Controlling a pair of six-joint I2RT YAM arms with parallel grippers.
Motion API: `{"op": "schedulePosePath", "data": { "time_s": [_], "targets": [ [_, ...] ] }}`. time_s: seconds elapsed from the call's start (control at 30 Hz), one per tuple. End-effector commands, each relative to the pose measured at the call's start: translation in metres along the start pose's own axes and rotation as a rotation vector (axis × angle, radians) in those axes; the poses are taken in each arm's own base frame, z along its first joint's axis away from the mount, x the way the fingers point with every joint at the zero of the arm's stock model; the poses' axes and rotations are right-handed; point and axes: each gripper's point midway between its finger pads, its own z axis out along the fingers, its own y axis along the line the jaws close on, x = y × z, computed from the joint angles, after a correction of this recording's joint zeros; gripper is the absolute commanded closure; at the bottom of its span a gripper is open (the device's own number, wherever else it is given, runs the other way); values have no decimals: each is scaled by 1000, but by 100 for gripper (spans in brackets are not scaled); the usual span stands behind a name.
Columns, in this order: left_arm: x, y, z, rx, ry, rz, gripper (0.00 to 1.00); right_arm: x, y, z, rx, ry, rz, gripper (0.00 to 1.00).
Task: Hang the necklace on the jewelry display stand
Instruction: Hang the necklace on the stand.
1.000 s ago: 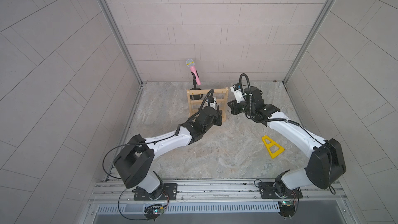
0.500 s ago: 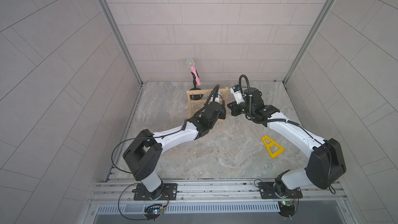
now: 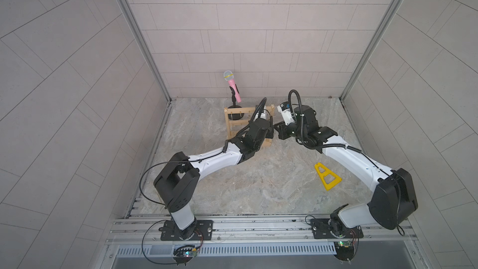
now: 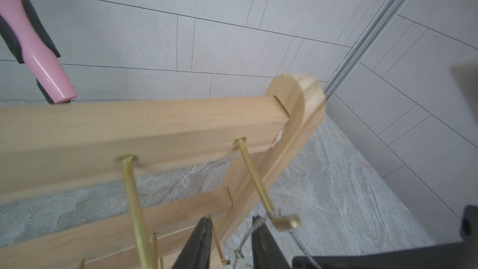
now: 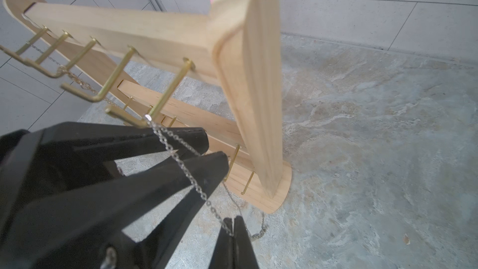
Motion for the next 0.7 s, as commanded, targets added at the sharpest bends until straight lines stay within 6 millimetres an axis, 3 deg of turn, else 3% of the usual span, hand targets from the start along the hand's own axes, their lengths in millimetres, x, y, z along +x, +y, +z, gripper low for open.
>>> {"op": "schedulePosePath", "data": {
  "time_s": [0.0,0.43,0.67],
  "targets": [
    [-7,3,3,-19,-13,6,76,-4,2,-8,-8,-18,-4,96],
    [-5,-3,-4,43,-2,-9,99,-9,0,-9,-1,-30,1,96],
    [-11,-8,-16,84,-5,-30,100,-8,0,-10,0,-29,3,96]
  ]
}}
